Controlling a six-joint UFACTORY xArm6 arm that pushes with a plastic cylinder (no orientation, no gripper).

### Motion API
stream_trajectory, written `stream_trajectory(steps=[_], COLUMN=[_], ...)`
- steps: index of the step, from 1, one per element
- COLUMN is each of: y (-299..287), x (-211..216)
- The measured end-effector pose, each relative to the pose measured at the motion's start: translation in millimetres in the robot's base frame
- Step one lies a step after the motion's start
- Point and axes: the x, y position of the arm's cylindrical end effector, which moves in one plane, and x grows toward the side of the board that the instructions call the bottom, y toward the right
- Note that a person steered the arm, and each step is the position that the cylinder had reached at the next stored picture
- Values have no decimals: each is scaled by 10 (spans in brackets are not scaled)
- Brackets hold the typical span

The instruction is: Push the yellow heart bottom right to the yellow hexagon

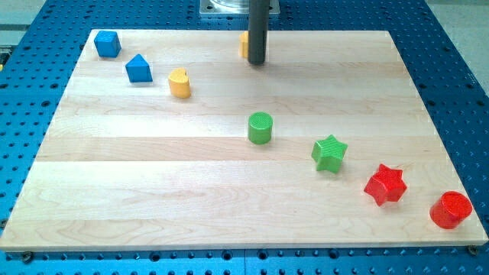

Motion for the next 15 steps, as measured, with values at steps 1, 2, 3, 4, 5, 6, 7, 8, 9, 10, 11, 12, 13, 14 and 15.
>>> stream_trajectory(steps=[1,2,3,4,5,6,7,8,9,10,11,12,13,14,15], y=[-484,-4,-415,-662,-1122,-1484,-924,-1140,-1349,-860,-617,-934,-381,305,-293], x=[-148,-455,-41,863,1370,1179,641,436,215,-13,69,159,26,26,335])
